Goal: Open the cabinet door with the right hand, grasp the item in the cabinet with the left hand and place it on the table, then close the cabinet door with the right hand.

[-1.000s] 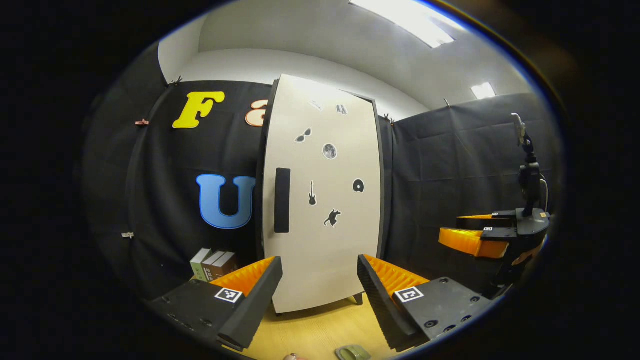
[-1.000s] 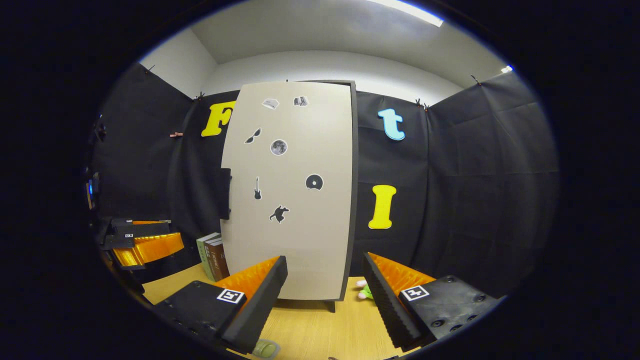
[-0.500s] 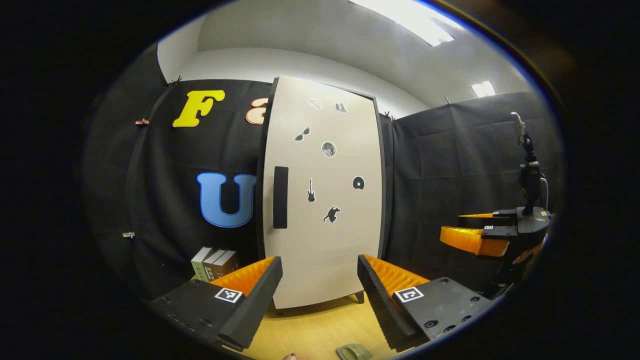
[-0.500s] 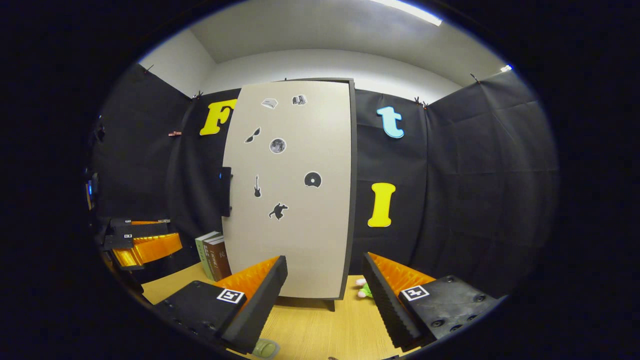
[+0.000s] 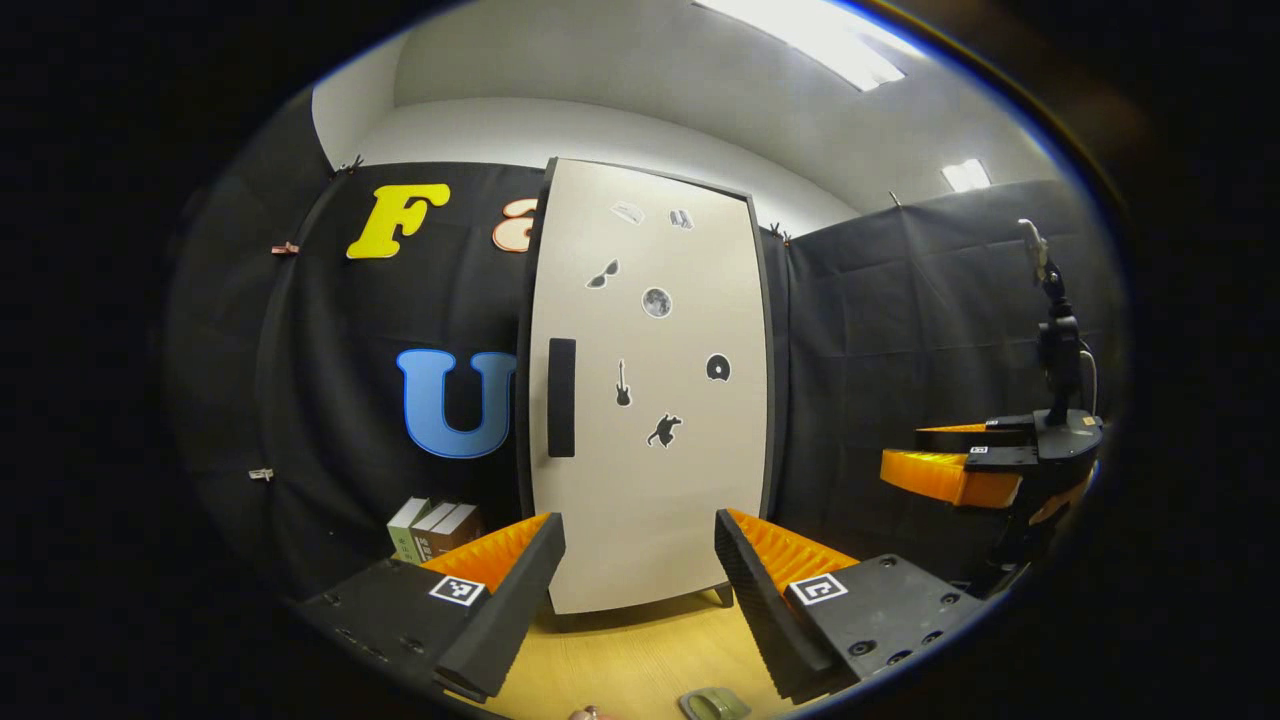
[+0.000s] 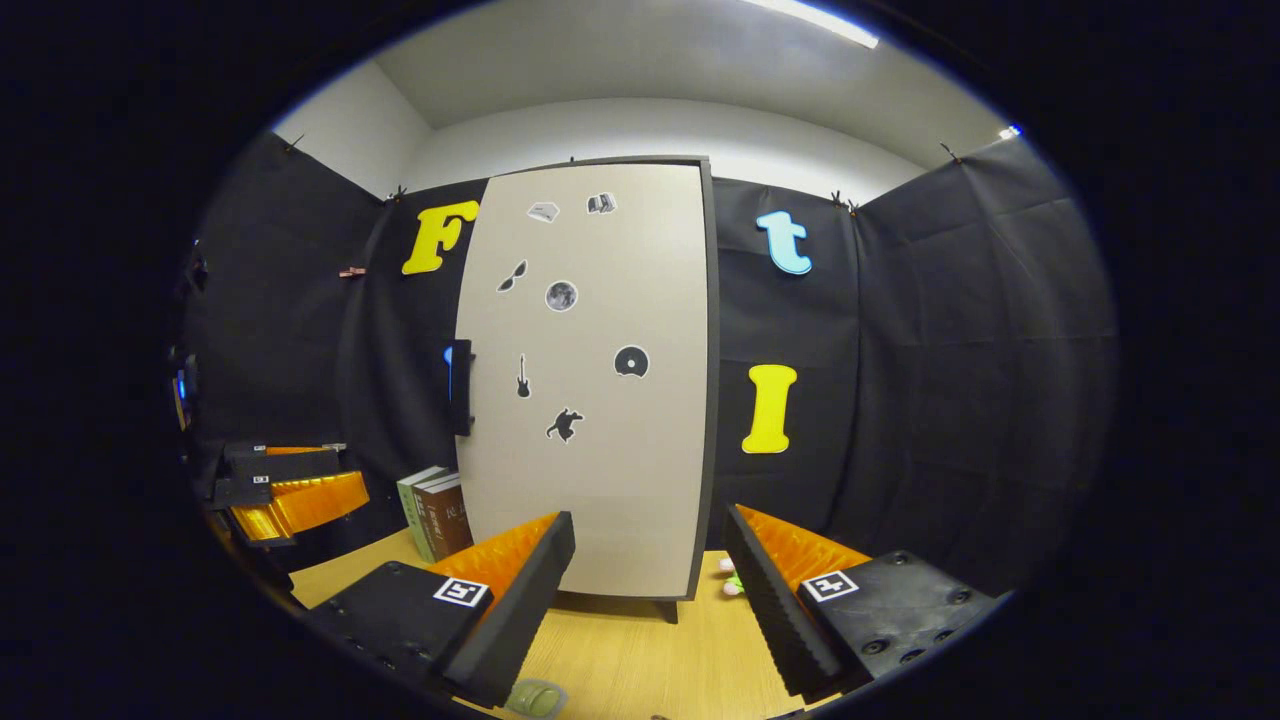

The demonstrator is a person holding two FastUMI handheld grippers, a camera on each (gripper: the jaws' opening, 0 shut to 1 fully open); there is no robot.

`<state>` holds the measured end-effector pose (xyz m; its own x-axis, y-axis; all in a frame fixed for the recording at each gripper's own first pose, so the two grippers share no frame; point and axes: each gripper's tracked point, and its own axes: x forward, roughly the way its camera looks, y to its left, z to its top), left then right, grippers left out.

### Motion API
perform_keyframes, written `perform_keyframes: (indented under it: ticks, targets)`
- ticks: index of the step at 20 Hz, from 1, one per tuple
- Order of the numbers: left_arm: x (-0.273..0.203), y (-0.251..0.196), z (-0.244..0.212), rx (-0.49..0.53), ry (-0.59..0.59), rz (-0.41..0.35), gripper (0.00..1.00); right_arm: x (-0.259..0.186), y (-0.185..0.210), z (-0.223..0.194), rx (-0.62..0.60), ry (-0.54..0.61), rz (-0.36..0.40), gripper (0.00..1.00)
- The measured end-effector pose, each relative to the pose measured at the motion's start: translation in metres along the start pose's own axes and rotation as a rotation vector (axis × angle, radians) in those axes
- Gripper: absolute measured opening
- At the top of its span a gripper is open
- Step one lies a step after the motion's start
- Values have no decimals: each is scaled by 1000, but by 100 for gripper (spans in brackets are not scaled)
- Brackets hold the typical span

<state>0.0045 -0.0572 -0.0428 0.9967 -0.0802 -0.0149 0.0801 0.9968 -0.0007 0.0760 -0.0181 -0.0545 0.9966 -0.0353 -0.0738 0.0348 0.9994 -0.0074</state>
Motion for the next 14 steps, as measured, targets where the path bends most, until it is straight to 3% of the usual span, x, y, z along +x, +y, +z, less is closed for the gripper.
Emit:
perform_keyframes:
  ticks: [14]
  targets:
    - [-1,1,-2,3,5,-1,95,-5,7,7,-19,-22,23,97]
